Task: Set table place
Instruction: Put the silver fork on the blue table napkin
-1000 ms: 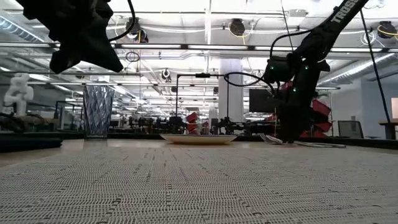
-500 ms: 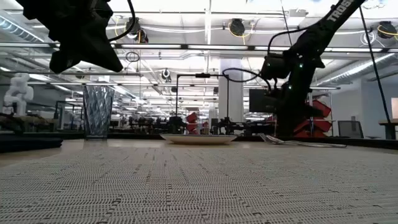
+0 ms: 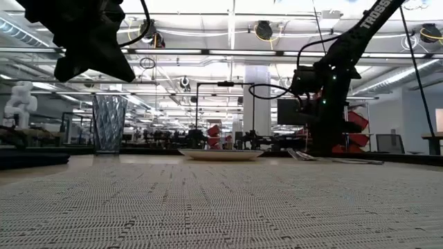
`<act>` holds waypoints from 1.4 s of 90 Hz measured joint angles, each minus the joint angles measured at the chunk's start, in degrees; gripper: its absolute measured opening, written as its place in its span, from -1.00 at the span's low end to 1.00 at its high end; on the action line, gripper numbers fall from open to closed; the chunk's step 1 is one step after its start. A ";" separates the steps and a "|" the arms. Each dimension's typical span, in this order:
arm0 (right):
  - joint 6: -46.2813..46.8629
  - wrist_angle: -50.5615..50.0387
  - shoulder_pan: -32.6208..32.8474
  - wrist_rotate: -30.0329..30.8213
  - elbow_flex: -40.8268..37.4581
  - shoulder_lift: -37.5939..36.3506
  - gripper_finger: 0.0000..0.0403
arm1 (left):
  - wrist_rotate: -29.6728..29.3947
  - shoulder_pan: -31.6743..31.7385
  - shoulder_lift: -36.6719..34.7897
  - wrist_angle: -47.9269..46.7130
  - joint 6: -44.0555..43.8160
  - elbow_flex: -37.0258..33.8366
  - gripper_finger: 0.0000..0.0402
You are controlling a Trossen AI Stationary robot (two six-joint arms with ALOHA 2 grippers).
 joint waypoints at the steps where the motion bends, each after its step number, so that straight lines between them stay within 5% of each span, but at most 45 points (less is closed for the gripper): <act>1: 0.06 0.06 0.06 -0.01 -0.01 -0.08 -0.56 | 0.00 0.00 0.00 0.01 -0.02 0.00 -1.00; 126: 3.87 0.90 9.01 3.76 -0.37 0.52 -0.56 | 0.99 0.00 0.00 0.00 0.00 0.00 -1.00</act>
